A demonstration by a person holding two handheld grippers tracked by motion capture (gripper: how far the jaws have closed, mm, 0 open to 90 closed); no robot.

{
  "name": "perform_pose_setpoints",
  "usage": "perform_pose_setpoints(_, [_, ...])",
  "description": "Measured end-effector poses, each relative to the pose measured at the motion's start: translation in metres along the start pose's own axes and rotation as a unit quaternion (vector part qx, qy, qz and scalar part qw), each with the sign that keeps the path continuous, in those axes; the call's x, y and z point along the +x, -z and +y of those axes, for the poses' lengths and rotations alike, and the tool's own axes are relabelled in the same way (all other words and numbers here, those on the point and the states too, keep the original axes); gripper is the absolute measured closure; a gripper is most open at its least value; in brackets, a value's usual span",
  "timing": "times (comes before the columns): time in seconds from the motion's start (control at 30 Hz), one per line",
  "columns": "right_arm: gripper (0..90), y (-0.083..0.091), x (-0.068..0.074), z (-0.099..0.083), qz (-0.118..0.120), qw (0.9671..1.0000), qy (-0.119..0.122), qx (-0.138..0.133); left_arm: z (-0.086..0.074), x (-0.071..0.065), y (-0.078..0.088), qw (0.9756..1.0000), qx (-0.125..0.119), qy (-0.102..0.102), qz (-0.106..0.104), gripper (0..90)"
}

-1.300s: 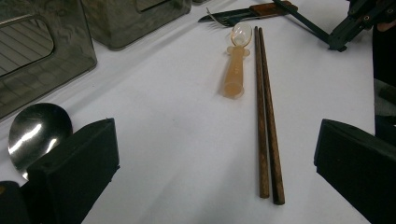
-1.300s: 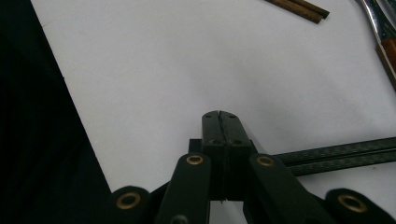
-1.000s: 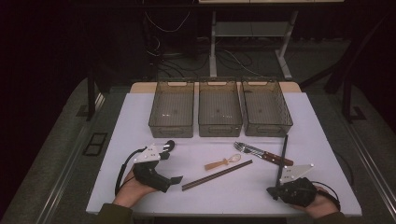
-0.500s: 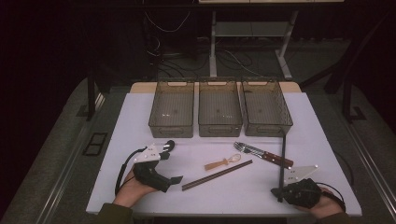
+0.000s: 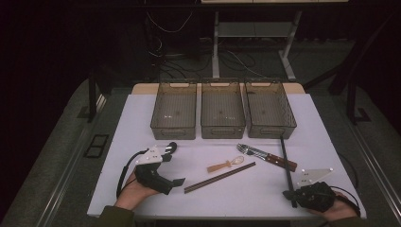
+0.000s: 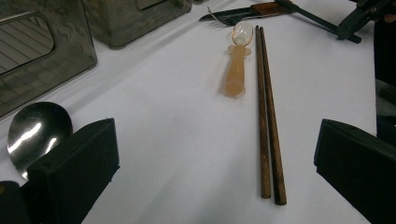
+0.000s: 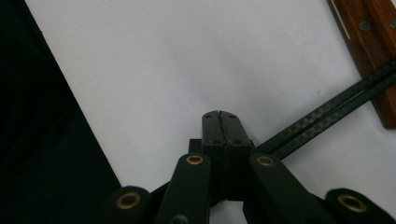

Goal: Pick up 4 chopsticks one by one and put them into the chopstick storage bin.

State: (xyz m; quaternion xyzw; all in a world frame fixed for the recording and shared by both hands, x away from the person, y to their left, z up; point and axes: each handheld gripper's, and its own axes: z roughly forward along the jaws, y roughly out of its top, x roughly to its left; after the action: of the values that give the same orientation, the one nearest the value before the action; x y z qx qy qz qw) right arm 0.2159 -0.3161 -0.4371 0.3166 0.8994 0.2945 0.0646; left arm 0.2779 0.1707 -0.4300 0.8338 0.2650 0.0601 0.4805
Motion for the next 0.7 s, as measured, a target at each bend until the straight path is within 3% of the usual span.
perform_pose_setpoints(0.7, [89.9, 0.01, -0.017, -0.013, -0.018, 0.9995, -0.024, -0.003, 0.0, 0.0, 0.0, 1.0, 0.001, -0.002, 0.001, 0.0])
